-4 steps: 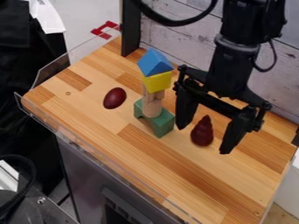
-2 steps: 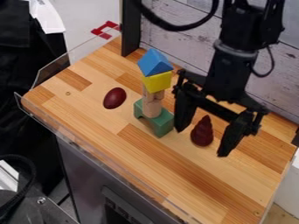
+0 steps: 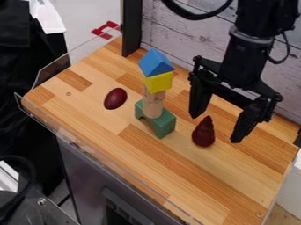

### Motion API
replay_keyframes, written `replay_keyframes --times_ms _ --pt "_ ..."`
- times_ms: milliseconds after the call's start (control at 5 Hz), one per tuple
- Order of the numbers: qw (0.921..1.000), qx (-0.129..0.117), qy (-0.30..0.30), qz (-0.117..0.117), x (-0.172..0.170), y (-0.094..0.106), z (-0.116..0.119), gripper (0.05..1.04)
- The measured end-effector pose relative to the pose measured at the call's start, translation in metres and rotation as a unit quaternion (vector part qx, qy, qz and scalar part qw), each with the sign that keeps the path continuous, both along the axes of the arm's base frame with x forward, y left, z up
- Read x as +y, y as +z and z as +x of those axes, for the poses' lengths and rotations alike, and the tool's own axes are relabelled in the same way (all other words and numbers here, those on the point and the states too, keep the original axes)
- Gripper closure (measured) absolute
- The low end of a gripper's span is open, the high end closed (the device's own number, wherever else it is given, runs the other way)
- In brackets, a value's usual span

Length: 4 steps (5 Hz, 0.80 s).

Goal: Move the cone to the right

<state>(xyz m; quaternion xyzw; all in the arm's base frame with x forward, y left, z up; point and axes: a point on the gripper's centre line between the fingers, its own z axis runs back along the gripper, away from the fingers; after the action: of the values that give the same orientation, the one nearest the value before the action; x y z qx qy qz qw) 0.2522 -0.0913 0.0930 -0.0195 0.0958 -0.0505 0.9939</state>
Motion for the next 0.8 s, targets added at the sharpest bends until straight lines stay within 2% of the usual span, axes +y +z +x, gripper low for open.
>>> replay_keyframes --times_ms 400,800 --pt "0.9995 0.024 0.011 0.017 0.011 -0.014 0.020 0.084" --pt "0.9982 0.053 0.022 0.019 0.021 -0.029 0.036 0.084"
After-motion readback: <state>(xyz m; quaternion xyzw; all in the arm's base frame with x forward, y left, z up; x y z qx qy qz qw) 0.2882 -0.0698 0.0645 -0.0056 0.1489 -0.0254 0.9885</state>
